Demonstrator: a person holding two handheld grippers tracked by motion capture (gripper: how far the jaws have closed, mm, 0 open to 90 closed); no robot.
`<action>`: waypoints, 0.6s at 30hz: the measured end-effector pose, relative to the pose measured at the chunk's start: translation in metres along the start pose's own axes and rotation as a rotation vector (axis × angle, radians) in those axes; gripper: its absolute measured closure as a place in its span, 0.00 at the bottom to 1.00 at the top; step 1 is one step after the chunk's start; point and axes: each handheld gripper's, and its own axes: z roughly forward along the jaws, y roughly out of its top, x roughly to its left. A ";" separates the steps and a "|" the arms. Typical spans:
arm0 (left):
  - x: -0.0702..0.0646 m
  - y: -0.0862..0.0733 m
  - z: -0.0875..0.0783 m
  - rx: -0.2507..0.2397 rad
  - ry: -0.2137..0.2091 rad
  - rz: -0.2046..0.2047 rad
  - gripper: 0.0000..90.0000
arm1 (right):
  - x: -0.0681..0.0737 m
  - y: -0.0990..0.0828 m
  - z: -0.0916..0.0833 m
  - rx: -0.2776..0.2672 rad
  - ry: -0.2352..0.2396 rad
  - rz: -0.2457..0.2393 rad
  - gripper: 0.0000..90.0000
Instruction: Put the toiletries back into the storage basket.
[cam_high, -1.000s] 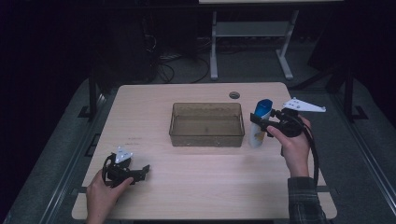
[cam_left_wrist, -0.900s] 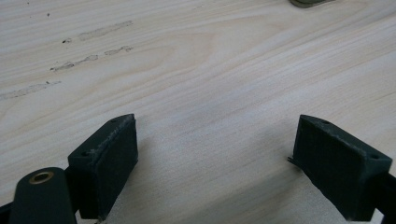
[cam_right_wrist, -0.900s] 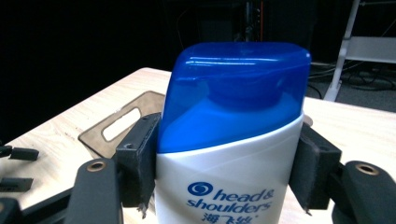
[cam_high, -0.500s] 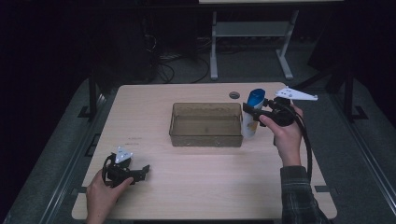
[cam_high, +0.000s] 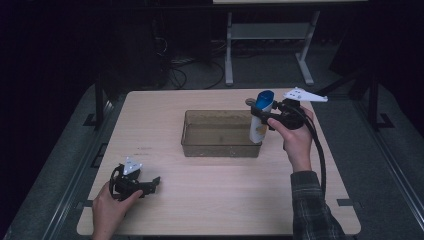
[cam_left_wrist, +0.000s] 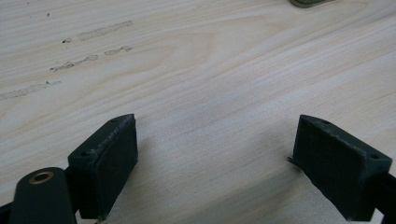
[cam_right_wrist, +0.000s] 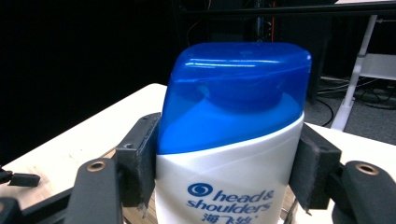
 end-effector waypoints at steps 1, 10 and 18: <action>0.000 0.000 0.000 0.000 0.000 0.000 0.14 | 0.001 0.000 0.001 0.003 0.003 0.001 0.39; 0.000 0.000 0.000 0.000 0.000 0.000 0.14 | 0.003 -0.001 0.017 0.020 0.000 -0.013 0.39; 0.000 0.000 0.000 0.000 -0.001 -0.002 0.14 | 0.000 -0.006 0.025 0.052 -0.003 -0.019 0.39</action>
